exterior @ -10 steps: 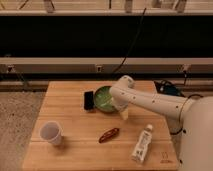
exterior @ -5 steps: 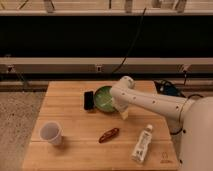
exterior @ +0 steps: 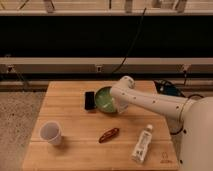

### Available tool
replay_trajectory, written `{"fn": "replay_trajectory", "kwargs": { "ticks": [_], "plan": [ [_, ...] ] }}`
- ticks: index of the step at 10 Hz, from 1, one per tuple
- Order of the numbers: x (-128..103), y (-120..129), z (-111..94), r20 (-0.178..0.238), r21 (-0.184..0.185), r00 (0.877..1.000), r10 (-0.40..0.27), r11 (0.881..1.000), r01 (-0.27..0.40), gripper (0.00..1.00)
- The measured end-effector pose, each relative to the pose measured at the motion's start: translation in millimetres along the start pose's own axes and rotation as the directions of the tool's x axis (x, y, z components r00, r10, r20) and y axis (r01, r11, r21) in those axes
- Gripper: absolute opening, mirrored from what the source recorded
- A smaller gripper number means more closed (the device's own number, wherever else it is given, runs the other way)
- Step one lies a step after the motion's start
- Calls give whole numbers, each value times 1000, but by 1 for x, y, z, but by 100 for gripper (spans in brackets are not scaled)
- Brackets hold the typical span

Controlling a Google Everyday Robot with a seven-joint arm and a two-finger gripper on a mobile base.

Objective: Pick up the ceramic bowl

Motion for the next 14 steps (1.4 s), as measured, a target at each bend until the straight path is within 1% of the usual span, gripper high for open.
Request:
{"fn": "replay_trajectory", "kwargs": {
  "ticks": [2, 3, 6, 8, 9, 13, 14],
  "plan": [
    [5, -6, -27, -7, 9, 1000, -20, 1000, 20, 3],
    [6, -8, -35, -9, 11, 1000, -27, 1000, 27, 3],
    [8, -10, -50, -14, 16, 999, -48, 999, 48, 3],
    [12, -11, -73, -17, 14, 998, -53, 998, 54, 3],
    [15, -13, -80, -22, 20, 998, -57, 998, 58, 3],
    [19, -16, -99, -25, 21, 997, -71, 997, 72, 3],
    [19, -17, -108, -26, 23, 997, -76, 997, 77, 3]
  ]
}}
